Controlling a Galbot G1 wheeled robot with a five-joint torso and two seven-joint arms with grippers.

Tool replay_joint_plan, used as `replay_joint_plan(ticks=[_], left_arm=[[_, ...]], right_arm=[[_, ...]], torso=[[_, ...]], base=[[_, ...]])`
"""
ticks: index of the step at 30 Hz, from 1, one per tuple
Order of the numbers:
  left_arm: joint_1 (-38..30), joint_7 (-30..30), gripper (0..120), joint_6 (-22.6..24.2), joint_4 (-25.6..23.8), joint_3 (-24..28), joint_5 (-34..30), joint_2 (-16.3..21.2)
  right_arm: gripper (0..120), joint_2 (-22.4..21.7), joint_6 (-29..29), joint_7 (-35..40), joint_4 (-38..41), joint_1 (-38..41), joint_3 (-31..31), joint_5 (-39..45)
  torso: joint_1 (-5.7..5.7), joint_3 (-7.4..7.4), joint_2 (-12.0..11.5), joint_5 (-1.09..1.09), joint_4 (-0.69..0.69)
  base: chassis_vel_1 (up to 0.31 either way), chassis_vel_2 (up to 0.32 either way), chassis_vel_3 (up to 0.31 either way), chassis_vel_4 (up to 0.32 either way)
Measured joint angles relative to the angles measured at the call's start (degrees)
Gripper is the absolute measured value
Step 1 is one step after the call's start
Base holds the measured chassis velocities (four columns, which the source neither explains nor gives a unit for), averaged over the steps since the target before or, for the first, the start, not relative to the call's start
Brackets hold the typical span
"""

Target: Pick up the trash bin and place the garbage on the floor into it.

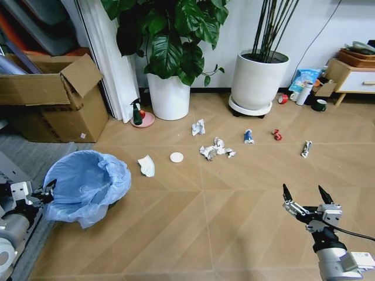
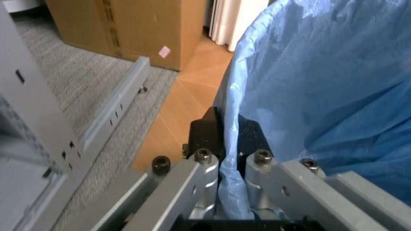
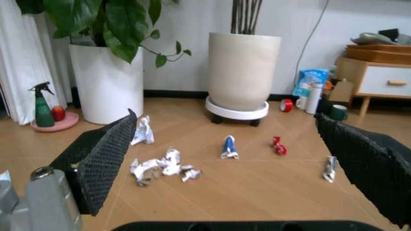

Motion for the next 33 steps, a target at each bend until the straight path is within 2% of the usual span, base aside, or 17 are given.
replay_joint_plan(ticks=[33], left_arm=[[-0.2, -0.2, 0, 0.2, -0.5, 0.3, -0.2, 0.1]], right_arm=[[100, -0.2, 1.0, -0.1, -0.1, 0.0, 0.1, -0.3]], torso=[[0.0, 0.01, 0.0, 0.0, -0.01]], base=[[-0.106, 0.242, 0.11, -0.247]])
